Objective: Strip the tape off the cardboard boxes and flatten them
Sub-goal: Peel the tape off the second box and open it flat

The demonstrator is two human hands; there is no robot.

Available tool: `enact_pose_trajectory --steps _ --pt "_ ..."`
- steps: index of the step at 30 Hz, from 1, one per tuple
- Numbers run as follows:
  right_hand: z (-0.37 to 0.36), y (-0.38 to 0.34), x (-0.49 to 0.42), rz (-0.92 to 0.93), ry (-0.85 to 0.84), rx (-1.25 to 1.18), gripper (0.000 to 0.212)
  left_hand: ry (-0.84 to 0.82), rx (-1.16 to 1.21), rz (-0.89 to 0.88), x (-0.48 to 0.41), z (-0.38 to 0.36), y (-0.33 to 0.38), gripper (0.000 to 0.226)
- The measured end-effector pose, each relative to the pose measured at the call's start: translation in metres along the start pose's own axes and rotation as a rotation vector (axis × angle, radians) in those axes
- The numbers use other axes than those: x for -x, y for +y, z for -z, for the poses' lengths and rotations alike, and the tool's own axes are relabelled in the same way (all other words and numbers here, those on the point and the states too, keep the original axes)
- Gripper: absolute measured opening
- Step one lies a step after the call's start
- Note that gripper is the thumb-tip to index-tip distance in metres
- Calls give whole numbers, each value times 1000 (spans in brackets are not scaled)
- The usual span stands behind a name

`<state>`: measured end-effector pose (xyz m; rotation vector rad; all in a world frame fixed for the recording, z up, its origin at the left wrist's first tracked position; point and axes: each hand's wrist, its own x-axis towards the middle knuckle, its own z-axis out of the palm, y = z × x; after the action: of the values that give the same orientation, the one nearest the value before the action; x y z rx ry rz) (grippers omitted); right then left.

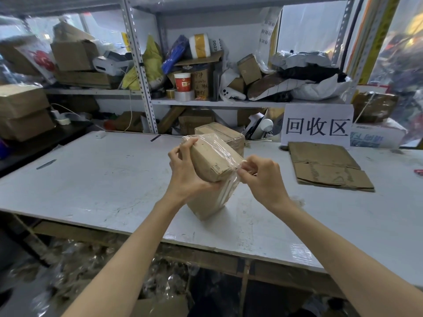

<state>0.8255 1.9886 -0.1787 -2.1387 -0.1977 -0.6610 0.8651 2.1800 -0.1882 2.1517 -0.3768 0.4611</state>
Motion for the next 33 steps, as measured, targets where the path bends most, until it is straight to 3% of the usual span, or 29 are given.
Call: enact_pose_trajectory --steps 6,10,15,17,22,25,30,33 --pt "13 5 -12 -143 -110 -280 7 11 58 -57 -4 -1 -1 109" --pt "21 13 -18 -274 -202 -519 20 -61 84 -71 -6 1 0 101" --pt "26 19 -18 -275 -276 -560 14 -86 52 -65 -6 4 5 101" --pt "28 17 -14 -261 -257 -517 7 -71 29 -66 -7 3 6 101" --pt "24 1 -5 -233 -3 -344 45 -8 42 -73 -5 0 10 102" --pt "24 -7 -8 -189 124 -75 61 11 7 -117 -1 2 11 103" --pt "11 -19 -17 61 94 367 47 -18 -34 -185 9 -1 11 104" --pt "10 -23 -21 139 -21 317 26 -7 -50 -209 12 2 9 108"
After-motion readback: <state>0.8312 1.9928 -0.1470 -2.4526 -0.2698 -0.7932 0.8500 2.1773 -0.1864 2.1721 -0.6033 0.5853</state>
